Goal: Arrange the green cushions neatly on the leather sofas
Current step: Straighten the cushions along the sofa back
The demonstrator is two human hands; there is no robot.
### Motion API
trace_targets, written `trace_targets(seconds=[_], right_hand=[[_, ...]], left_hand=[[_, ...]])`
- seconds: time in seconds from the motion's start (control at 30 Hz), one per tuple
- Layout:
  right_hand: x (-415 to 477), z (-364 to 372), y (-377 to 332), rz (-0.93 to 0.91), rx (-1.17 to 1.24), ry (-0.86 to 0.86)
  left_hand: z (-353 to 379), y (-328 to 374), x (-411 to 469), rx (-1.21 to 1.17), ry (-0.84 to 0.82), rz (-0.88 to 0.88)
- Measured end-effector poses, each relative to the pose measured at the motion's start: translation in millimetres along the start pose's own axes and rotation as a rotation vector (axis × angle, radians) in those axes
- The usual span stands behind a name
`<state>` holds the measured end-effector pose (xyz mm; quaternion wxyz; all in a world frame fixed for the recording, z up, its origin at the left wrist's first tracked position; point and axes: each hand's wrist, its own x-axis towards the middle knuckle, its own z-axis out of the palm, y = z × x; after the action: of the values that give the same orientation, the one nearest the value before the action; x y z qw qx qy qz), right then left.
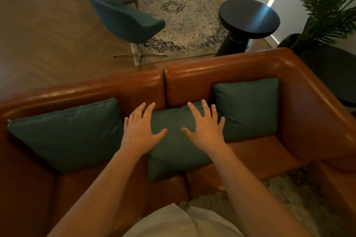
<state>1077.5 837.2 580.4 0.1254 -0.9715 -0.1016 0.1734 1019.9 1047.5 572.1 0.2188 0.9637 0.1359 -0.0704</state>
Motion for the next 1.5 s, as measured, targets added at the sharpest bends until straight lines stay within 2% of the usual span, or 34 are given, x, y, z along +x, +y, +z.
trace_targets(seconds=[0.47, 0.73, 1.07, 1.23, 1.4, 1.5], right_hand=[[88, 4, 30, -0.096, -0.029, -0.153], [149, 25, 58, -0.116, -0.058, -0.283], [233, 102, 68, -0.097, -0.102, -0.426], [279, 145, 65, -0.178, -0.158, -0.447], [311, 172, 68, -0.187, -0.264, -0.581], [320, 182, 73, -0.199, -0.274, -0.556]], left_hand=[[27, 14, 64, 0.08, -0.059, -0.107], [52, 7, 113, 0.157, -0.172, -0.152], [117, -48, 173, 0.228, -0.287, -0.158], [150, -81, 205, 0.266, -0.339, -0.159], [173, -114, 230, 0.294, -0.398, -0.229], [186, -126, 241, 0.324, -0.468, -0.209]])
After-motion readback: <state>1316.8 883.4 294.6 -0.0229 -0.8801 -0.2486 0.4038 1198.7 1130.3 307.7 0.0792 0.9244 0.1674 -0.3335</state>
